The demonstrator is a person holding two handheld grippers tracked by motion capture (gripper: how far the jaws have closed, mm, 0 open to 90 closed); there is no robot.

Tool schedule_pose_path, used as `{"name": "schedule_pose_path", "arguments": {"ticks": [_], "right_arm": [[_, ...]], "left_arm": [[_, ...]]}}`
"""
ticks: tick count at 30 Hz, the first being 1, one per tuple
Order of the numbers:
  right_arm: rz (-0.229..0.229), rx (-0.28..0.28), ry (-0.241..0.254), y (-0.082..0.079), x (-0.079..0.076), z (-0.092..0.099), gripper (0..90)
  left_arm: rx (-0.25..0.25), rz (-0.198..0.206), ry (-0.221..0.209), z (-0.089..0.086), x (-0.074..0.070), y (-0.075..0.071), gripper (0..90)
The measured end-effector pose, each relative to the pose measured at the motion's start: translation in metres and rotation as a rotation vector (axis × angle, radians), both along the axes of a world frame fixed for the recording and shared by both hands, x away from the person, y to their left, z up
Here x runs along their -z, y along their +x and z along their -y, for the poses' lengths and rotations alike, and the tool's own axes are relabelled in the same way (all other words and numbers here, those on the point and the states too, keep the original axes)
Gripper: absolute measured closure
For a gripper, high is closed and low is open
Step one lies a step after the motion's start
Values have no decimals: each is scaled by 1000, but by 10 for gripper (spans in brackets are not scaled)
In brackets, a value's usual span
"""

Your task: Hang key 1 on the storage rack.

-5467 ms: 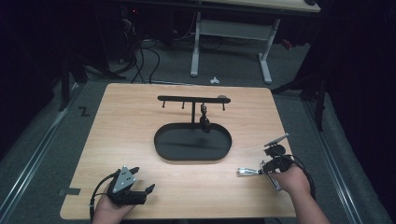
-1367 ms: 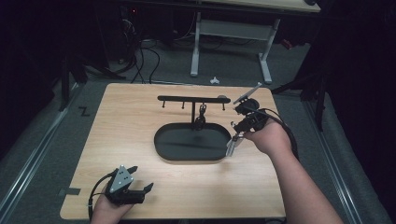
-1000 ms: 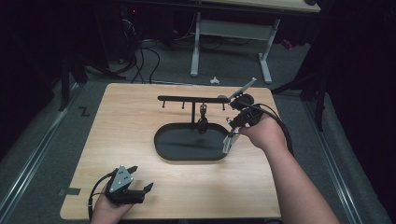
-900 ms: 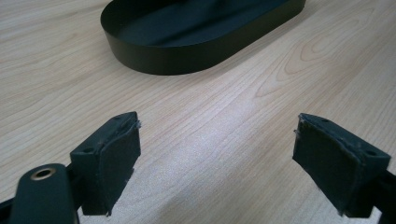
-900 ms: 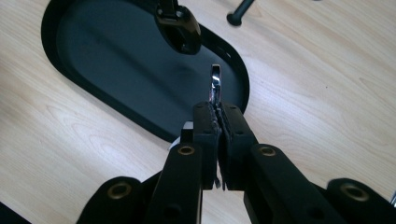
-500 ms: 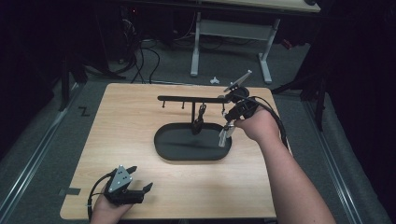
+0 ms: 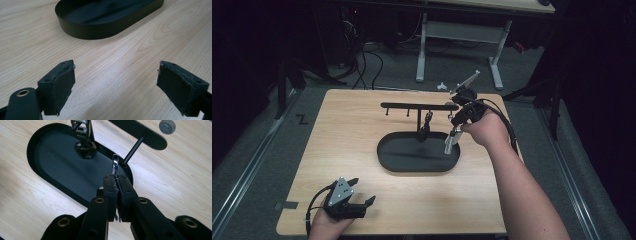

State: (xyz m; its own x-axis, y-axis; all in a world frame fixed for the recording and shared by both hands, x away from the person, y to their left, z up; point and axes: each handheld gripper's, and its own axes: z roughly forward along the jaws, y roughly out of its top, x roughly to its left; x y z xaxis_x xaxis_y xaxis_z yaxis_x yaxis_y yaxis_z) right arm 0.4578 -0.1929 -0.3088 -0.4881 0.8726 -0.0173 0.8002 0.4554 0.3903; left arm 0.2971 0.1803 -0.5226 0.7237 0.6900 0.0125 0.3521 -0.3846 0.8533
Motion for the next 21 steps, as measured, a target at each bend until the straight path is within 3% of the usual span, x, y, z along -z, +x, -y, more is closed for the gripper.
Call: {"name": "schedule_pose_path", "arguments": {"ticks": [9,21], "right_arm": [[-13,16,-5,7,6,4,870],[10,17,13,14,11,10,857]], "left_arm": [[1,-1,1,-1,-1,0,153],[4,-4,1,-1,0,0,153]]}}
